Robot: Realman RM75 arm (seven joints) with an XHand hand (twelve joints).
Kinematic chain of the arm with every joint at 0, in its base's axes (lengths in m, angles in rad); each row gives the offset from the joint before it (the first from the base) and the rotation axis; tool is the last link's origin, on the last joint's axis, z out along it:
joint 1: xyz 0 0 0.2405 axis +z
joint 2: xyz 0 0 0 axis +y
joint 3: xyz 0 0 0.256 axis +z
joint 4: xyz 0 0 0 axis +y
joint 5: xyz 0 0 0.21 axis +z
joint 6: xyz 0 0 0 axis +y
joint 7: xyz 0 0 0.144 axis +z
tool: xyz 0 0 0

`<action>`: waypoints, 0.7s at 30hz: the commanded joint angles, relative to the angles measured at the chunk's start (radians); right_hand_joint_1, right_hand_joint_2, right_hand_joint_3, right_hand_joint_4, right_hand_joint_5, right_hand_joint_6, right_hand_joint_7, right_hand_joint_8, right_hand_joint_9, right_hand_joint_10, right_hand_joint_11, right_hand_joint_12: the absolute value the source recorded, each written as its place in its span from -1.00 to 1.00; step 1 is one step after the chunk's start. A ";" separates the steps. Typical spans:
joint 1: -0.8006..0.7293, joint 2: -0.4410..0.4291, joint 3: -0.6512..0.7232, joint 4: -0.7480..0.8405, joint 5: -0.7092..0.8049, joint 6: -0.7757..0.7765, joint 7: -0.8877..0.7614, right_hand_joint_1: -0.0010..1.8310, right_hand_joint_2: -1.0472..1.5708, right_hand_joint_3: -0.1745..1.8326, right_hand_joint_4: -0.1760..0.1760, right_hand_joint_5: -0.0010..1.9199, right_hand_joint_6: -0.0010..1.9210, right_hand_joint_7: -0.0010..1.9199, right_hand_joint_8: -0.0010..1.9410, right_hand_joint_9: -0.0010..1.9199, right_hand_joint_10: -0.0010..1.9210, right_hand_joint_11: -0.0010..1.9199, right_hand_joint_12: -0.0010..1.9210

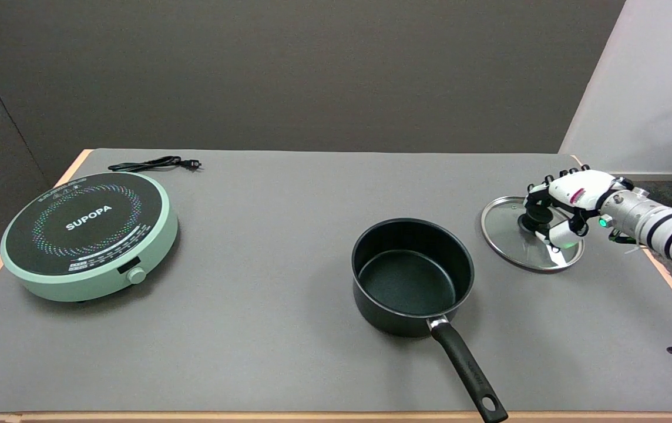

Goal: Pick up the pot lid.

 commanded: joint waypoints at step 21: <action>0.061 -0.005 -0.086 0.042 0.000 0.062 0.002 0.22 0.70 -0.58 -0.07 -0.41 0.67 -0.21 0.47 -0.31 0.41 -0.51 -0.11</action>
